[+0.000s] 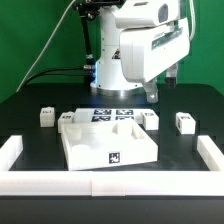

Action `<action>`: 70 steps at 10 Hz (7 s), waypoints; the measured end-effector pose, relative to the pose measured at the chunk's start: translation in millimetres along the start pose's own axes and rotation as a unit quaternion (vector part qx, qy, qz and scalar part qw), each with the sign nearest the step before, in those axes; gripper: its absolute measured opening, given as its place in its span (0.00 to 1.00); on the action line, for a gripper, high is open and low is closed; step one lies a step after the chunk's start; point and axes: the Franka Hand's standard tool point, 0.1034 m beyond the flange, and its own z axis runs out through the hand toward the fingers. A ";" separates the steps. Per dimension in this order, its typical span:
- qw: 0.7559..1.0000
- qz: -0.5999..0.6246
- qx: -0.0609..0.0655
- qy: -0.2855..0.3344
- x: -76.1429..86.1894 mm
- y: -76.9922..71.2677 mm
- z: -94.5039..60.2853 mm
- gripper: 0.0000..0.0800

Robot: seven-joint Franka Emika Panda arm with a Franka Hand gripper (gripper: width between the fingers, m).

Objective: Assemble one leg

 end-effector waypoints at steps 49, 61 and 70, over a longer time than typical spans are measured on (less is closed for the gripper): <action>0.958 -0.282 -0.009 -0.043 -103.0 -52.9 111.7 0.08; 0.965 -0.259 -0.025 -0.031 -22.7 -50.8 118.0 0.30; 0.975 -0.220 -0.027 -0.032 -27.3 -58.6 110.2 0.81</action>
Offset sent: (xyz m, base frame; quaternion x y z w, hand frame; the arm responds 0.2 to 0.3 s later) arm 0.0000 0.0000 0.0000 0.0000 0.0000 0.0000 1.0000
